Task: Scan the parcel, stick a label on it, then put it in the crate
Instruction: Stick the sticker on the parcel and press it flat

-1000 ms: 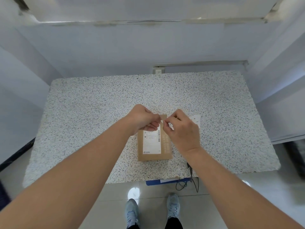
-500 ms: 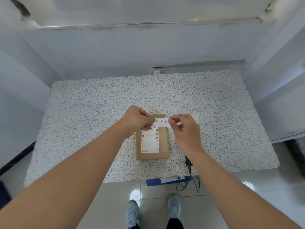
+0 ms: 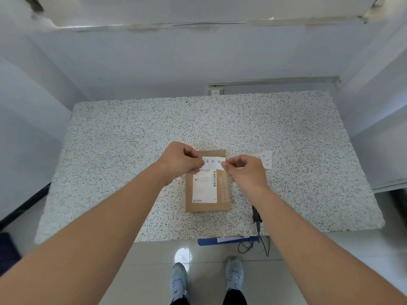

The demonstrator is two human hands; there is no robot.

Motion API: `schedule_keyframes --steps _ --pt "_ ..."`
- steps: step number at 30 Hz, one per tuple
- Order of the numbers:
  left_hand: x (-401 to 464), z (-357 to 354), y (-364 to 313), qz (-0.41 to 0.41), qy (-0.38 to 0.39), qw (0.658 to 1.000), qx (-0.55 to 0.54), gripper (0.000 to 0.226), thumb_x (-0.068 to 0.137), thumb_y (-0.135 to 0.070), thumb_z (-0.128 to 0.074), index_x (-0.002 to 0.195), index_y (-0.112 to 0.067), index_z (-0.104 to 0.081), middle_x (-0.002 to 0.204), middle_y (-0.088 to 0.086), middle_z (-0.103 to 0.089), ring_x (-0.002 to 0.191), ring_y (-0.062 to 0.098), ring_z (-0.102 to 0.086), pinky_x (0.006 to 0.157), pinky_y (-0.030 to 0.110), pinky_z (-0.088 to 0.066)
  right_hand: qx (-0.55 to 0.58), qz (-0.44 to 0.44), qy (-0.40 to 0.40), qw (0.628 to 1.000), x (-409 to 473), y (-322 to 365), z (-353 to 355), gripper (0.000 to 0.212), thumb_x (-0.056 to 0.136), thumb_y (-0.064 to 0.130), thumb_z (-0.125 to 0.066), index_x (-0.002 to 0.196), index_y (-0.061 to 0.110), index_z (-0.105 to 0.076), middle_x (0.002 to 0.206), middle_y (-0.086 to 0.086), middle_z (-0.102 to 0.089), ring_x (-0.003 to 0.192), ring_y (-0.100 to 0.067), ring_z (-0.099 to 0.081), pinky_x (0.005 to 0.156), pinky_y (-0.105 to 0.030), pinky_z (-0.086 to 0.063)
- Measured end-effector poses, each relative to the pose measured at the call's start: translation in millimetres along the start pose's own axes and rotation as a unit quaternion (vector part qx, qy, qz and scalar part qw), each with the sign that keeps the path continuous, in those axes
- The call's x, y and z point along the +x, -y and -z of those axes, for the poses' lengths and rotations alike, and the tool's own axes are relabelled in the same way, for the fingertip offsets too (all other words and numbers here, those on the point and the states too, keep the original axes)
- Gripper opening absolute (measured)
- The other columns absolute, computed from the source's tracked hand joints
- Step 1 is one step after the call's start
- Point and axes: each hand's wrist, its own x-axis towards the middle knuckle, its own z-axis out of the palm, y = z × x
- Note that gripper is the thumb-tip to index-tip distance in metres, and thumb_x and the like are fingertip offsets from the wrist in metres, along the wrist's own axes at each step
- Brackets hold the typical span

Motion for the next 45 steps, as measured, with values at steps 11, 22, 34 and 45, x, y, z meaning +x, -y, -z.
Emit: schedule_keyframes --steps 11,22,34,45 --pt "42.0 -10.0 25.9 0.017 -0.064 0.998 -0.004 0.008 0.082 -0.012 -0.086 0.083 -0.009 -0.078 0.087 0.009 -0.079 0.087 0.024 -0.077 0.079 0.037 -0.065 -0.029 0.027 0.001 0.999 39.3 -2.6 -20.9 0.003 0.100 0.025 -0.068 0.098 0.024 -0.066 0.099 0.008 -0.069 0.092 -0.014 -0.070 0.080 -0.030 -0.057" --pt "90.3 -30.8 50.0 0.019 -0.167 0.975 0.144 0.018 0.072 -0.037 -0.090 0.068 -0.031 -0.074 0.118 0.003 -0.067 0.106 0.023 -0.066 0.090 0.041 -0.059 -0.151 0.063 0.002 0.987 72.8 -20.7 -33.2 0.010 0.101 0.033 -0.065 0.103 0.023 -0.066 0.122 0.003 -0.046 0.112 -0.014 -0.054 0.087 -0.027 -0.041" --pt "95.5 -40.4 61.2 -0.001 -0.190 0.962 0.195 0.015 0.079 -0.035 -0.084 0.072 -0.027 -0.074 0.107 0.006 -0.070 0.081 0.017 -0.069 0.072 0.036 -0.061 -0.152 0.088 -0.012 0.984 72.6 -32.1 -40.8 0.008 0.101 0.034 -0.065 0.098 0.026 -0.064 0.116 0.004 -0.050 0.104 -0.013 -0.058 0.080 -0.025 -0.040" --pt "97.8 -43.2 56.5 0.023 -0.198 0.960 0.195 0.020 0.083 -0.035 -0.082 0.070 -0.030 -0.067 0.111 0.006 -0.069 0.083 0.018 -0.069 0.072 0.036 -0.058 -0.139 0.090 -0.021 0.986 77.3 -36.7 -46.0 0.009 0.102 0.032 -0.063 0.102 0.023 -0.063 0.114 0.004 -0.052 0.096 -0.013 -0.058 0.066 -0.011 -0.032"
